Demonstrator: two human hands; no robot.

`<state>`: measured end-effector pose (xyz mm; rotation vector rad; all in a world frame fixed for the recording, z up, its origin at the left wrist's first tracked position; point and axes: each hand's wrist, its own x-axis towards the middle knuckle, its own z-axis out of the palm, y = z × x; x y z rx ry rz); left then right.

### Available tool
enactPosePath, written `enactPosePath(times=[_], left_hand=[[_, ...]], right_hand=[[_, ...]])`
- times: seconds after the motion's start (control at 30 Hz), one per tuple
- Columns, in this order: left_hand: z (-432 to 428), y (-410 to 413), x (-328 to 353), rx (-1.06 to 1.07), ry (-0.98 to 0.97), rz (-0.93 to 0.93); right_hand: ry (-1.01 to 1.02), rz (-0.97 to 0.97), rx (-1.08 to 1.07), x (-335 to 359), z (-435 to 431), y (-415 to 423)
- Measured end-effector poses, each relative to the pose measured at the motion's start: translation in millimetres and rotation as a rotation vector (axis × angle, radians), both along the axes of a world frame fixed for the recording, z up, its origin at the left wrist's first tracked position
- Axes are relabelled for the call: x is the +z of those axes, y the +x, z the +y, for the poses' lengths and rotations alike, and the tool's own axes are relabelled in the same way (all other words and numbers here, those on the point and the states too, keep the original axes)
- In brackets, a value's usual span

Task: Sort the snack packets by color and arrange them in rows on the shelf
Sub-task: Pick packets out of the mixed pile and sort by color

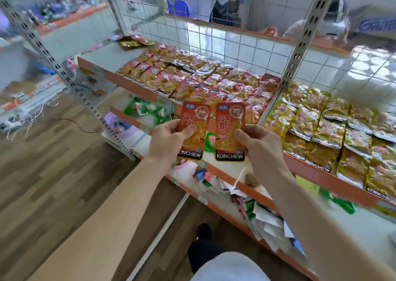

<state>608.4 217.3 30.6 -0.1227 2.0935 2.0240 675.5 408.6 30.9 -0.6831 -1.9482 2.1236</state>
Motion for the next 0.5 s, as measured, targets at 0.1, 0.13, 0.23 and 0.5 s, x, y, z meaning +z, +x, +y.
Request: enactPosePath(times=[0.1,0.13,0.23,0.5], left_hand=[[-14.4,-38.7,9.1,-0.027,-0.027,-0.001],[-18.8,-50.1,11.8,-0.024,-0.028,-0.009],[-32.4,-81.7,16.5,-0.017,0.007,-0.043],[-71.0,-123.8,11.6,0.138,0.024,-0.006]], right_hand=[[-0.031,-0.015,0.01,6.2,-11.0,-40.9],[-0.042,-0.021,0.018,8.4,-14.4,-53.9],[-0.099,-0.01,0.035,11.4,-24.9,-91.7],[-0.06,-0.002,0.141,5.8,-59.4,-161.0]])
